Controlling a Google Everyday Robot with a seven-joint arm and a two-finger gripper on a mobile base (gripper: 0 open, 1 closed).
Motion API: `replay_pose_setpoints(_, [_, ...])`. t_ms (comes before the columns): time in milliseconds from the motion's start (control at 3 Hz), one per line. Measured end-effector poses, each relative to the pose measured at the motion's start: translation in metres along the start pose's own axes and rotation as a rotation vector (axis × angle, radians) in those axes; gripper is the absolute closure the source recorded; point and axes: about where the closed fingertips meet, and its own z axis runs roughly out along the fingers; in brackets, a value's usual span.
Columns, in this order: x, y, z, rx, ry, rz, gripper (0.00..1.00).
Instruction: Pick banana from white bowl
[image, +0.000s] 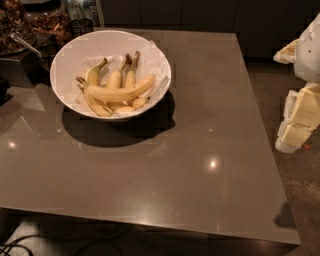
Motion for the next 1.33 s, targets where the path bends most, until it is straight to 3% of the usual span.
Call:
replay_pose_setpoints(667, [-0.005, -0.001, -0.002, 0.012, 0.023, -0.011, 0.00])
replay_pose_setpoints(1000, [-0.033, -0.012, -0.003, -0.004, 0.080, -0.026, 0.00])
replay_pose_setpoints(1333, [-0.077, -0.030, 0.002, -0.016, 0.102, -0.071, 0.00])
